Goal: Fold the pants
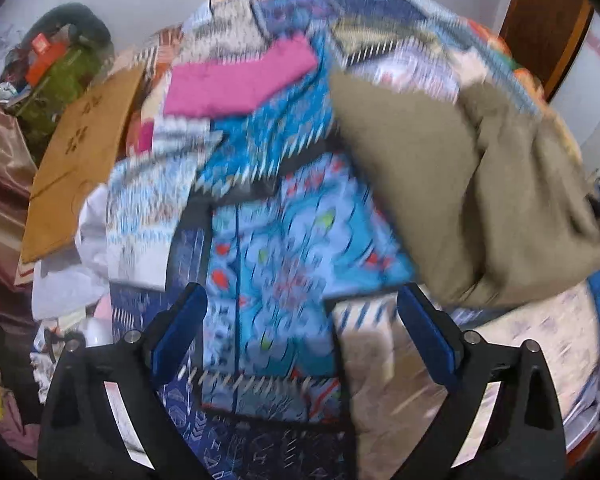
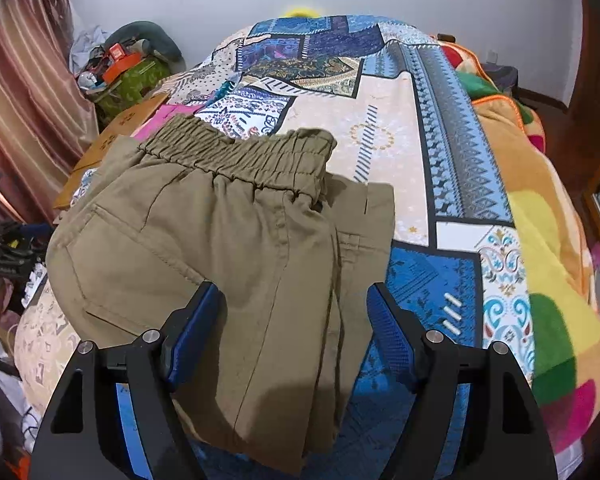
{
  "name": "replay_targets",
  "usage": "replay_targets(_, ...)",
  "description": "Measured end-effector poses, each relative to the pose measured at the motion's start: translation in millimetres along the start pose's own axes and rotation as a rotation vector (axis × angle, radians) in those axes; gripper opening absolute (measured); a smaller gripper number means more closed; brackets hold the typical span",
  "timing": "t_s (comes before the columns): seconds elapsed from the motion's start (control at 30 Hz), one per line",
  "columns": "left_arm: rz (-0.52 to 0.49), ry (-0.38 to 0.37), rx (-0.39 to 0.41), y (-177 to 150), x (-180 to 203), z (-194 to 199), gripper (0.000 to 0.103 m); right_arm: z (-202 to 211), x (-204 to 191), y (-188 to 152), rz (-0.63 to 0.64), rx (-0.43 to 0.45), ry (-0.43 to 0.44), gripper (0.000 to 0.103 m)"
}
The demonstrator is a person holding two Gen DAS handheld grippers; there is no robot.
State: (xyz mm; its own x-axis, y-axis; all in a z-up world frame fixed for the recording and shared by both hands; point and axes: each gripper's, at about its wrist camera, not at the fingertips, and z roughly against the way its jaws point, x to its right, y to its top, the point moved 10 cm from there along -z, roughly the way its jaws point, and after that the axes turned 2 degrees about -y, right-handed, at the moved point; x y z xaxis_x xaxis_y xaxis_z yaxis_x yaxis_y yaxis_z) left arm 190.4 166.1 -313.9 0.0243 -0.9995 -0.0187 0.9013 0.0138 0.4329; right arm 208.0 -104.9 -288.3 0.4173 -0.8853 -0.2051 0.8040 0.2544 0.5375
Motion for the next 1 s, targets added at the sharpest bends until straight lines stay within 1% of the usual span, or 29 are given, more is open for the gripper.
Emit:
replay_targets(0.03, 0.003, -0.015, 0.032, 12.1, 5.5, 6.0, 0.097, 1.2, 0.4, 2.9, 0.008, 0.006, -0.003, 0.072)
replay_targets(0.1, 0.006, -0.068, 0.08, 38.4, 22.0, 11.9, 0.097, 2.6, 0.8, 11.9, 0.023, 0.025, -0.008, 0.072)
replay_targets(0.2, -0.007, -0.157, 0.098, 71.3, 53.5, 6.8, 0.097, 0.9, 1.1, 31.2, 0.025, 0.055, 0.005, 0.071)
replay_targets(0.23, -0.01, -0.175, 0.096, 81.4, 62.3, 2.9, 0.097, 0.1, 0.8, 35.6, 0.027, 0.063, 0.01, 0.071)
replay_targets(0.27, -0.015, -0.189, 0.094, 88.8, 69.4, -1.0, 0.093, -2.7, 0.7, 42.2, 0.031, 0.071, 0.014, 0.07)
replay_targets(0.3, -0.022, -0.213, 0.083, 98.6, 81.3, -8.9, 0.091, -6.3, 0.9, 46.8, 0.034, 0.072, 0.016, 0.064)
replay_targets(0.37, -0.031, -0.244, 0.057, 108.0, 95.5, -19.3, 0.085, -16.1, 1.3, 53.0, 0.033, 0.055, 0.033, 0.06)
replay_targets(0.43, -0.038, -0.266, 0.025, 116.4, 111.1, -35.7, 0.082, -30.0, 2.5, 55.2, 0.022, 0.02, 0.063, 0.057)
replay_targets(0.47, -0.041, -0.273, 0.013, 117.1, 117.3, -41.1, 0.078, -34.4, 2.3, 54.6, 0.018, 0.007, 0.085, 0.052)
replay_targets(0.5, -0.048, -0.286, 0.004, 118.2, 123.0, -46.5, 0.075, -37.3, 2.0, 53.9, 0.011, -0.001, 0.105, 0.046)
replay_targets(0.53, -0.059, -0.292, -0.002, 118.7, 129.0, -50.5, 0.069, -38.9, 1.6, 54.0, 0.002, -0.003, 0.127, 0.041)
replay_targets(0.57, -0.069, -0.295, -0.005, 118.8, 132.3, -53.3, 0.061, -38.5, 2.1, 54.6, 0.006, 0.001, 0.125, 0.038)
replay_targets(0.6, -0.08, -0.305, -0.009, 118.2, 136.7, -55.8, 0.056, -37.4, 2.3, 55.2, 0.02, 0.008, 0.111, 0.031)
replay_targets(0.63, -0.088, -0.309, -0.012, 117.0, 139.3, -56.9, 0.05, -35.2, 2.3, 56.3, 0.055, 0.018, 0.084, 0.028)
replay_targets(0.67, -0.1, -0.308, -0.007, 116.5, 141.9, -56.2, 0.046, -32.2, 2.0, 57.8, 0.076, 0.029, 0.069, 0.02)
replay_targets(0.73, -0.136, -0.3, 0.01, 114.5, 145.4, -52.9, 0.04, -20.7, 0.9, 64.9, 0.103, 0.063, 0.069, 0.015)
replay_targets(0.8, -0.166, -0.263, 0.026, 113.9, 148.1, -53.1, 0.04, -9.1, -2.4, 74.6, 0.119, 0.105, 0.08, 0.013)
replay_targets(0.87, -0.177, -0.22, 0.037, 114.8, 147.9, -55.3, 0.04, -4.5, -7.7, 85.0, 0.17, 0.139, 0.045, 0.013)
replay_targets(0.93, -0.183, -0.189, 0.048, 114.8, 147.1, -58.8, 0.04, -18.4, -7.2, 86.7, 0.206, 0.12, -0.009, 0.012)
replay_targets(1.0, -0.192, -0.177, 0.053, 114.1, 146.9, -61.8, 0.041, -39.2, -1.2, 80.5, 0.214, 0.065, -0.035, 0.012)
